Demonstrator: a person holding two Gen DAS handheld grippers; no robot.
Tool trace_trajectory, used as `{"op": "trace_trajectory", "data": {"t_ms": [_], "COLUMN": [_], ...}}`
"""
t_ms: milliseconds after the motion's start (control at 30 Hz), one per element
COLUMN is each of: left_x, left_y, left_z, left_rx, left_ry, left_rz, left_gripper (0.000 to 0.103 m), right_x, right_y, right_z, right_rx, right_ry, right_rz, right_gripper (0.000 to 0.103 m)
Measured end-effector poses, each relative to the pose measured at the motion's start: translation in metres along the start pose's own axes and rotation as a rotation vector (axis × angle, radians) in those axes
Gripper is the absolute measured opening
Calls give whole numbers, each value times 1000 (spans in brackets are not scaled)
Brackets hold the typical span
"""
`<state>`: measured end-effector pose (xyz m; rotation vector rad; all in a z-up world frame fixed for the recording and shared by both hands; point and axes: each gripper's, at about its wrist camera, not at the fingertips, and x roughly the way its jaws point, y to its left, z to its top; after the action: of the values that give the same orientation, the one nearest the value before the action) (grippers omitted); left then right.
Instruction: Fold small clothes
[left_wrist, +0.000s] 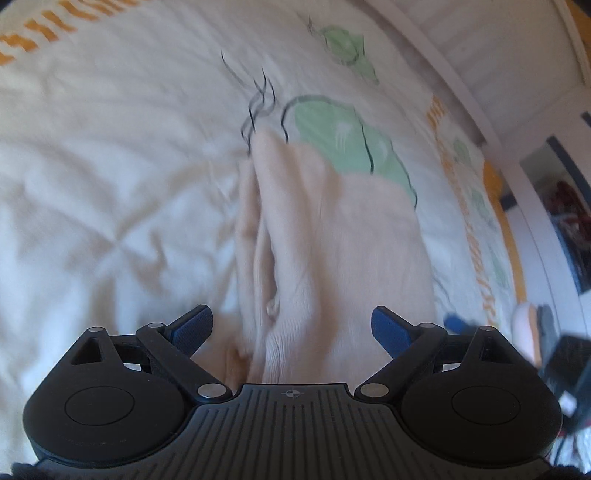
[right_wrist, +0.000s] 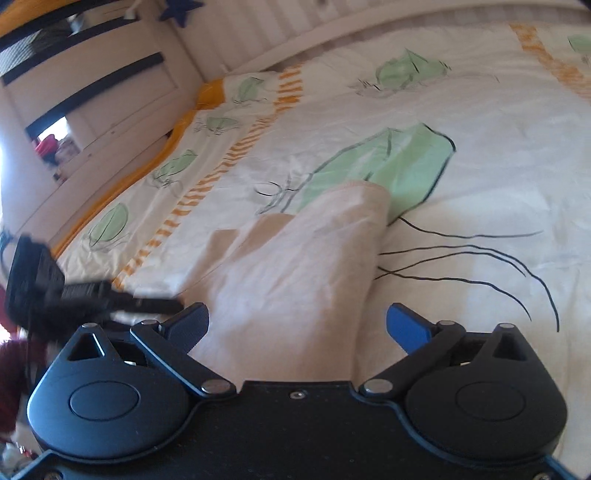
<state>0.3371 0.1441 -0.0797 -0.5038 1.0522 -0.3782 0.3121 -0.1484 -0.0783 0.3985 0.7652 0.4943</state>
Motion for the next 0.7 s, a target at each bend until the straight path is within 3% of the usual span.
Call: {"op": "trace_trajectory", "data": {"t_ms": [67,100,333,533,567,600,633,700], "left_x": [9,12,29,37,37,37,38,36], "left_y": [-3,-4,-3,-5,-7,-7,-8,-10], "left_z": [-3,-3,0,3,3,1,1,-1], "left_rx": [20,29,-15,-44,-39,-35,-37,-29], "left_ry": [12,12,-9,-25,-31,-32,-26,-26], "left_rz": [8,5,-92,-137,-147,-150,-124,-106], "left_gripper": [96,102,102,101,92,60,46,37], "right_x": [14,21,66,84,83,82,81,76], "right_y": [-11,-15,-29,-36,-37,-37,-38,-42], "right_z": [3,4,17,30,30,30,29,27], "right_rx": [49,67,158,227,225,214,208,229], "right_ry": [42,62,117,138,137,142,157,162], "right_rz": [25,41,205,279,275,253,227,224], "right_gripper": [103,103,103,102,99,75,50,48]}}
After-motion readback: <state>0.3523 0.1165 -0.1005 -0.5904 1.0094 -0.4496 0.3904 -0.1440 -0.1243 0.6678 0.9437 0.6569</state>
